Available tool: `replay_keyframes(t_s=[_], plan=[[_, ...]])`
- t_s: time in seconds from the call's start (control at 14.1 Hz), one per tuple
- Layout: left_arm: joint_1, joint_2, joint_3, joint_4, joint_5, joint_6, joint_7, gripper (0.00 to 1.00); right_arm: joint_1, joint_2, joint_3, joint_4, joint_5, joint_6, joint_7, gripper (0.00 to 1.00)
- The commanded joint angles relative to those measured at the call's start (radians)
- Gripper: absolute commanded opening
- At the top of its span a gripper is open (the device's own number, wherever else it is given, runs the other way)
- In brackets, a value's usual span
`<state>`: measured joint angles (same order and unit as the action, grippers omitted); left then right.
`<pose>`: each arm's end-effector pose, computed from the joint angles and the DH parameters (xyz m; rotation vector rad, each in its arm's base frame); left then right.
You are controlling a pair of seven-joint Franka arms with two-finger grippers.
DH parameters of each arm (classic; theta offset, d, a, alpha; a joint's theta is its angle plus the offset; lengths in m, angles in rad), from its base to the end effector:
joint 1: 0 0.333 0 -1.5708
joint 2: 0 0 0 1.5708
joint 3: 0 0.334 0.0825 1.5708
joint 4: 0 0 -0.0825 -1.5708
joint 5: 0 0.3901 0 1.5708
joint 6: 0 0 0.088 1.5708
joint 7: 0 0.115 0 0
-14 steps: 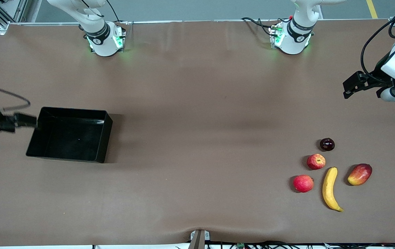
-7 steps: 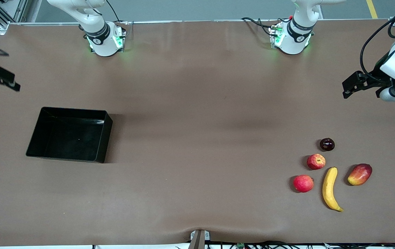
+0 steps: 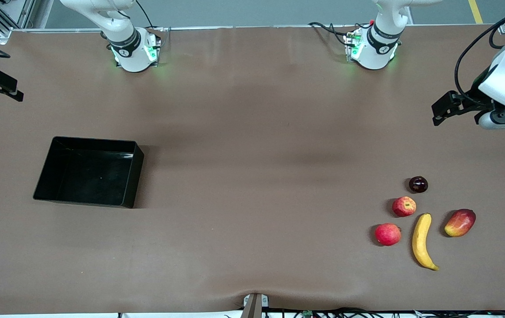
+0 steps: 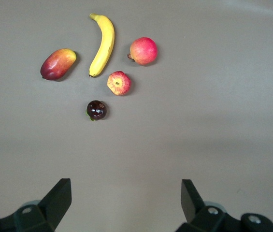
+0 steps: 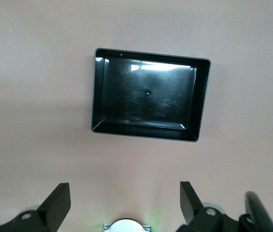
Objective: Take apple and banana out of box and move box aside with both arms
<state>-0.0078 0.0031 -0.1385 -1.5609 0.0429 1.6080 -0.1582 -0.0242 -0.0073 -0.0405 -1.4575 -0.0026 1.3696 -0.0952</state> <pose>0.5607 -0.0776 0.6410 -3.1053 -0.0175 -0.0776 0.5347 -0.0351 0.6747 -3.1345 -0.0472 0.1263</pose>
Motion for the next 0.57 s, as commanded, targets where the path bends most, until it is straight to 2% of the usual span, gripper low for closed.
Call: replay_keyframes(t_s=[0.0, 0.49], plan=[[-0.003, -0.008, -0.015, -0.013, 0.002, 0.009, -0.018, 1.00, 0.004, 0.006, 0.004, 0.019, -0.031, 0.009, 0.009, 1.00], [-0.006, 0.005, -0.020, -0.010, 0.003, 0.013, -0.024, 1.00, 0.003, 0.004, 0.001, 0.016, -0.025, 0.006, 0.025, 1.00]])
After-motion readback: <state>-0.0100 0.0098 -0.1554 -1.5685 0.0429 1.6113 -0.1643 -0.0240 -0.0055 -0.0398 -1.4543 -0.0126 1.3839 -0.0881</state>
